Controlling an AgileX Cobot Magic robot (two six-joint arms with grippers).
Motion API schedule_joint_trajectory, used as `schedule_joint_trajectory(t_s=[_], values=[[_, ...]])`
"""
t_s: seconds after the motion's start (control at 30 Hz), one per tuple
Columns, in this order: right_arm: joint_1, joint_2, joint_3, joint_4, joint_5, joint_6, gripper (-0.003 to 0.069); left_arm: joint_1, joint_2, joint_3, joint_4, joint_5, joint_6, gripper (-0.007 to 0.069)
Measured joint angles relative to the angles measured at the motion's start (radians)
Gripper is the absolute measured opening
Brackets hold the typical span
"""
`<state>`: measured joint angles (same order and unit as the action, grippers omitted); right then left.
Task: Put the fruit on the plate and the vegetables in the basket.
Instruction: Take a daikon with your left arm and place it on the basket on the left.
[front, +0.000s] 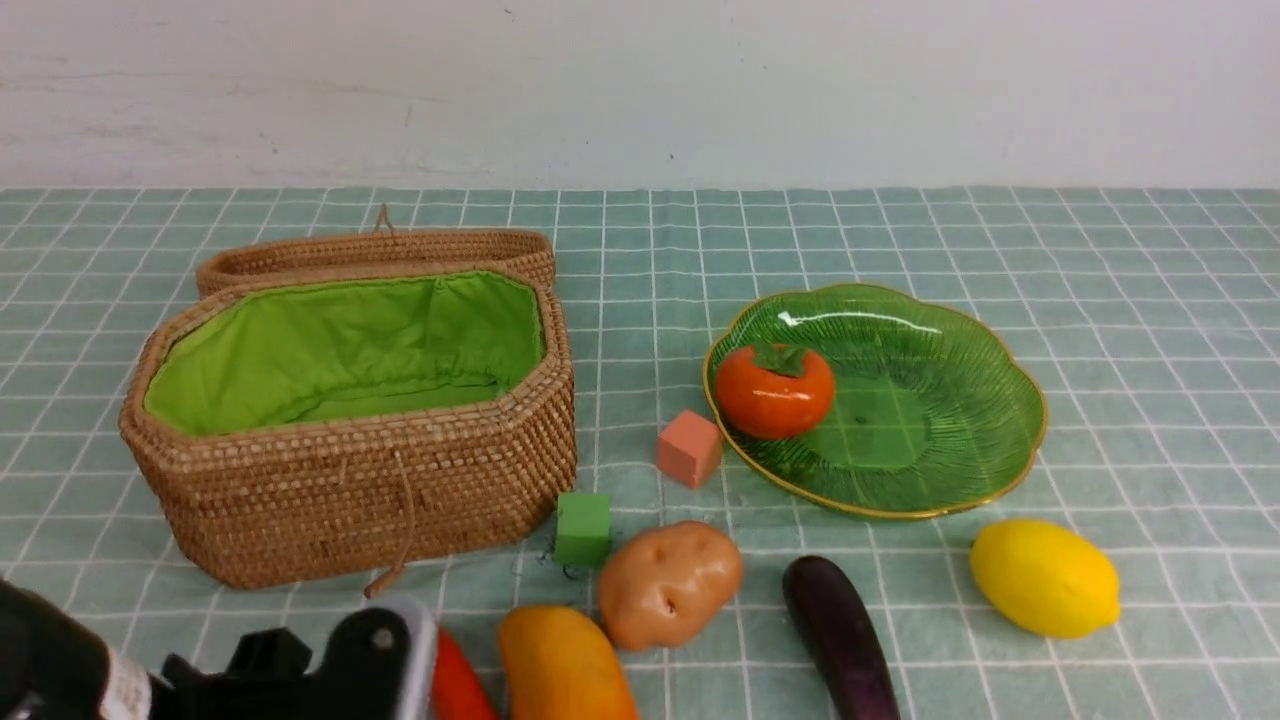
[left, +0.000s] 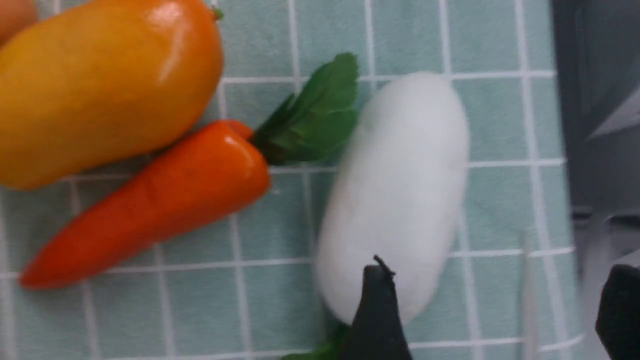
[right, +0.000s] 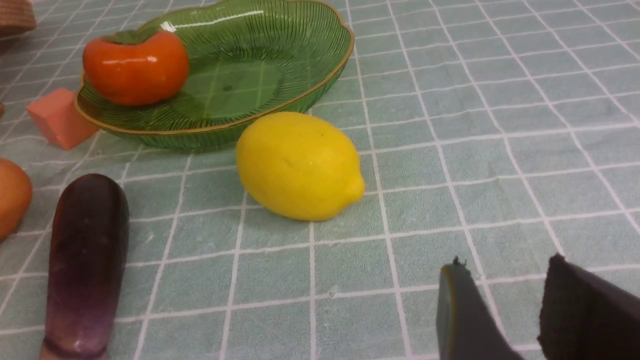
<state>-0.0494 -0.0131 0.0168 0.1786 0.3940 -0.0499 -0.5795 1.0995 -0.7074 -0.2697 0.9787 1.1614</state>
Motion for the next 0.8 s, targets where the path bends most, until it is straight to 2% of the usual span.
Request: schedule_joint_trajectory(t_s=[0.13, 0.23, 0.5, 0.8], values=[[0.0, 0.0, 0.0, 0.0, 0.0, 0.0, 0.0242, -0.093, 0.093, 0.0, 0.141, -0.071, -0.02, 0.0539], [0.0, 0.0, 0.0, 0.0, 0.0, 0.0, 0.0242, -0.13, 0.163, 0.0, 0.177, -0.086, -0.027, 0.0539], [0.0, 0.0, 0.0, 0.0, 0.0, 0.0, 0.0242, -0.154, 0.318, 0.0, 0.097, -0.144, -0.035, 0.0539], [0.0, 0.0, 0.0, 0.0, 0.0, 0.0, 0.0242, -0.154, 0.373, -0.005, 0.081, -0.149, -0.193, 0.051]])
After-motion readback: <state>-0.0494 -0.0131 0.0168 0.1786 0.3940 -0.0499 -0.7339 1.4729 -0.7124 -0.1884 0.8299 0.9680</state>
